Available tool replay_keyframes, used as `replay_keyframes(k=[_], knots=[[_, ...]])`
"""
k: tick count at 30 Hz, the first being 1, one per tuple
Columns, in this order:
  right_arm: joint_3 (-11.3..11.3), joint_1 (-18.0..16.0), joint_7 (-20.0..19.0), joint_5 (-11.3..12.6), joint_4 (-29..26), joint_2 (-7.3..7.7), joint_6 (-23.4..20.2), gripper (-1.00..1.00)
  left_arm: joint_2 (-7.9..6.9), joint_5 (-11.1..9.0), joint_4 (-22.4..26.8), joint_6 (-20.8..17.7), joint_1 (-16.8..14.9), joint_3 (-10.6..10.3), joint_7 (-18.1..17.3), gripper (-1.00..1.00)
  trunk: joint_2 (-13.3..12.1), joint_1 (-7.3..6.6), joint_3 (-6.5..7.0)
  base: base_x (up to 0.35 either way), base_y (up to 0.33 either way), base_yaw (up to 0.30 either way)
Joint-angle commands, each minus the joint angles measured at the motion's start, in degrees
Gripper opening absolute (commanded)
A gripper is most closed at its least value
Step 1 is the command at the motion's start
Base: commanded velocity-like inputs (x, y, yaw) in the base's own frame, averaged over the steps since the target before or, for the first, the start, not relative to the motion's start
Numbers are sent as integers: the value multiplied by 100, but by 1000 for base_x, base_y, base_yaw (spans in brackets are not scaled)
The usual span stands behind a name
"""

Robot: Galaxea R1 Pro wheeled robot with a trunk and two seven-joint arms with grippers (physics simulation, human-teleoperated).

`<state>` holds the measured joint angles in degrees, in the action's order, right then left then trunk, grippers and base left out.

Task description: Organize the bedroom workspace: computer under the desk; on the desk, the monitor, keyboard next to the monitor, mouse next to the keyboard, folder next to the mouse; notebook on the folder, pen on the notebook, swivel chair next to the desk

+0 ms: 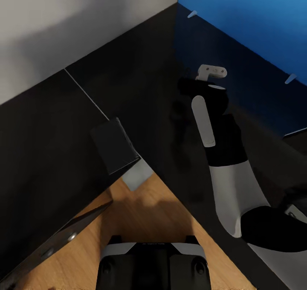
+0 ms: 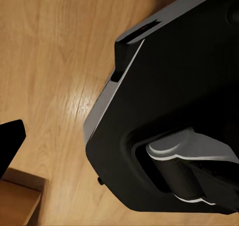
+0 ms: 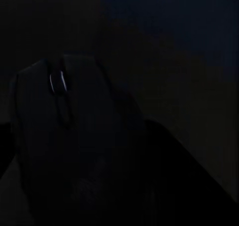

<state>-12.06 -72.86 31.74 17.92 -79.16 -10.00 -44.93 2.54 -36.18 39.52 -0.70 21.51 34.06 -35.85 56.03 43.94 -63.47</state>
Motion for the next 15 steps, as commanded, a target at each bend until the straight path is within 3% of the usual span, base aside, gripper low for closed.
replay_keyframes(k=[1,5,15], knots=[[-12,0,69,78,-3,0,-1,-100,3,-26,6,-8,3,7,-19,100,4,0,-2,-132,0,-12],[-92,15,69,80,-3,0,1,-100,8,-29,5,-34,3,5,-16,100,4,0,-2,-55,0,-5],[-211,141,69,80,-14,0,55,-100,14,-12,3,-203,-9,4,26,100,-397,-220,178,-5,0,0]])
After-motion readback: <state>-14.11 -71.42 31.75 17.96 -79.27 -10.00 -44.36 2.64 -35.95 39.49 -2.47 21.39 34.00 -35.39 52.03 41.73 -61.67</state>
